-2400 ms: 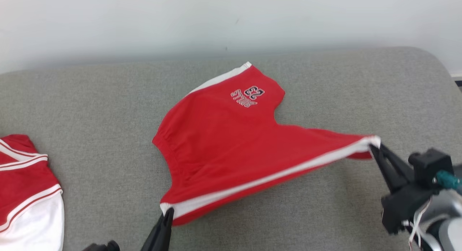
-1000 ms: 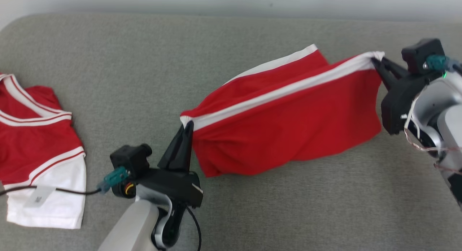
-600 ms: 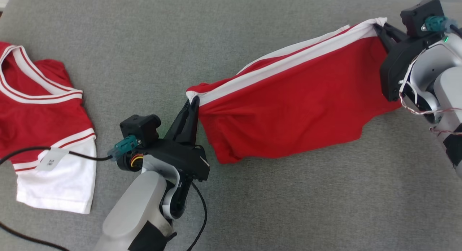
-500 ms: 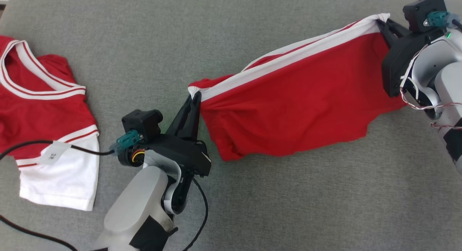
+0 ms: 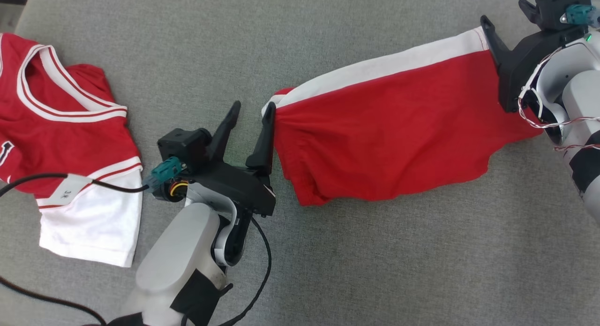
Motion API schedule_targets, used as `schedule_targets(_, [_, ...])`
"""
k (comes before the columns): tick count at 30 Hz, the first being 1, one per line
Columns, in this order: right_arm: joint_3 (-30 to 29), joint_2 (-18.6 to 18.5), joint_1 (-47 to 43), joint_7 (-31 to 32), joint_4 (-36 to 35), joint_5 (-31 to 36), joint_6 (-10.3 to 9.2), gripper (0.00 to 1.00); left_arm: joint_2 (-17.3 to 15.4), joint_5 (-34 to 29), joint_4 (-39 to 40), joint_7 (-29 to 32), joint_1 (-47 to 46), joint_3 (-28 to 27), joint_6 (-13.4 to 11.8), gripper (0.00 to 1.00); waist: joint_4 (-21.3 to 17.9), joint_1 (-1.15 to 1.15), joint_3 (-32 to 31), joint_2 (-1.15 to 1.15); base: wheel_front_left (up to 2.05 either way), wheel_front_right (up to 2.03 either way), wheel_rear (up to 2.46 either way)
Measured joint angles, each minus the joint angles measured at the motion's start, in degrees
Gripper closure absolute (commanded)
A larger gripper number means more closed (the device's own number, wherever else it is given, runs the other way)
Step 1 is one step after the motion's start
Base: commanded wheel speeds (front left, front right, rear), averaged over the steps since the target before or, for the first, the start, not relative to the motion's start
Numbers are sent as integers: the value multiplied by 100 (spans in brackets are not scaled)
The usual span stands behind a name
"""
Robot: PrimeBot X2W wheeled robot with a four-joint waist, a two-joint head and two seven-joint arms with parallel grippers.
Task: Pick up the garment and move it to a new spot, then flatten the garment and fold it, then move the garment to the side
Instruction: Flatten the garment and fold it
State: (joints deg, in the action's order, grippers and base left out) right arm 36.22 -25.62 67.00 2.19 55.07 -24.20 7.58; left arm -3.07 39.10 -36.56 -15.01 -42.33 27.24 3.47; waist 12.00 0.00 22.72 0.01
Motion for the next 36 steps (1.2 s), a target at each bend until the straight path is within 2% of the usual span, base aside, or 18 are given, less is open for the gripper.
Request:
schedule_targets(5, [-207,99,44,53,477,-120,0,0,-137,-541,680,-3,490,-403,-100,0,-9,0,-179,-1,0,0,0])
schedule_targets(11, [-502,309,79,1071,1191,-490,-1,0,-431,-1802,2230,-3,1508,-657,-245,0,-32,-1,-447,-1,0,0,0])
schedule_targets(14, [-555,379,28,1448,1321,-644,-1,0,-450,-2221,2929,-4,2119,-739,-230,0,-9,-2,-540,-1,0,0,0])
schedule_targets(18, [-646,355,-89,1749,1469,-813,-1,0,-382,-2413,3568,-3,2721,-866,-85,0,112,-1,-562,-1,0,0,0])
schedule_targets(25, [-870,229,-142,1897,1656,-966,-1,0,-225,-2450,3797,-3,3180,-1112,104,0,347,-1,-454,-1,0,0,0])
schedule_targets(36, [-1051,363,-52,2584,1781,-1057,-43,0,-41,-2457,3727,-3,3205,-1335,264,0,633,-2,-205,-2,0,0,0])
